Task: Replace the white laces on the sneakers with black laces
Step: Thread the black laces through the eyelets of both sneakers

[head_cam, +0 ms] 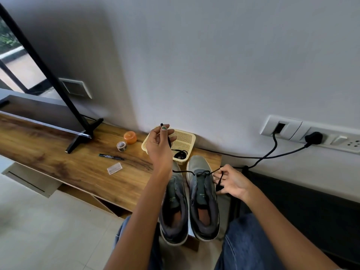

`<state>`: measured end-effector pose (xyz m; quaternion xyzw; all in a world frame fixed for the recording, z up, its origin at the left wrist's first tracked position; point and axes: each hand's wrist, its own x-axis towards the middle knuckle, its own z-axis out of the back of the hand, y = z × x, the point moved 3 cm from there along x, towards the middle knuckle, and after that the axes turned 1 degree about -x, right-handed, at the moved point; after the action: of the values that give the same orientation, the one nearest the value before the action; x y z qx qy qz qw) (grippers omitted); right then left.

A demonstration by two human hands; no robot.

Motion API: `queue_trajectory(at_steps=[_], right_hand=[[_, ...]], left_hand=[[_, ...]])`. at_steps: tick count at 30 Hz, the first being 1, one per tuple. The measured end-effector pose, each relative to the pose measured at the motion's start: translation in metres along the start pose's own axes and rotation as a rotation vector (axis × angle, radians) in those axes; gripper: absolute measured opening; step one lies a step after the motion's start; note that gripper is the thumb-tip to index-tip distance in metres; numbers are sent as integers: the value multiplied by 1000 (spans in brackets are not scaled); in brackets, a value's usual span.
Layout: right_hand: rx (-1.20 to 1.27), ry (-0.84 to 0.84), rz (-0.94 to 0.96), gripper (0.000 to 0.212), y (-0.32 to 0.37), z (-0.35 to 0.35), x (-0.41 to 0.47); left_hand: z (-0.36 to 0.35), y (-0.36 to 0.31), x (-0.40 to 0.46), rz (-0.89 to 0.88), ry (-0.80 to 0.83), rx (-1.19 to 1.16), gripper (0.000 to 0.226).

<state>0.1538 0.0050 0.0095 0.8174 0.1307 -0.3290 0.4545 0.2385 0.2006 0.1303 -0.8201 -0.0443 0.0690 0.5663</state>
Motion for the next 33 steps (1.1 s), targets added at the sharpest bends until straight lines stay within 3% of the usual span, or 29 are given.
queue_trajectory(at_steps=[2, 6, 12, 15, 18, 22, 27, 33], right_hand=[[86, 10, -3, 13, 1, 0, -2], [223, 105, 55, 46, 1, 1, -8], [267, 199, 124, 42, 0, -3, -14], [151, 156, 96, 33, 4, -13, -16], [-168, -10, 66, 8, 19, -32, -26], [-596, -141, 272, 18, 56, -53, -45], [-701, -186, 400, 28, 84, -60, -62], [-606, -178, 453, 27, 106, -70, -84]], left_hand=[[-1, 0, 0, 1, 8, 26, 16], [-3, 3, -2, 15, 21, 71, 17], [-5, 4, -3, 25, 26, 95, 16], [-5, 3, -1, 24, 25, 93, 15], [-5, 0, 0, 12, 32, 93, 15], [-7, -3, -1, 2, 75, 150, 17], [-18, -20, -2, -57, 142, 189, 21], [-36, -48, 0, -131, 221, 174, 17]])
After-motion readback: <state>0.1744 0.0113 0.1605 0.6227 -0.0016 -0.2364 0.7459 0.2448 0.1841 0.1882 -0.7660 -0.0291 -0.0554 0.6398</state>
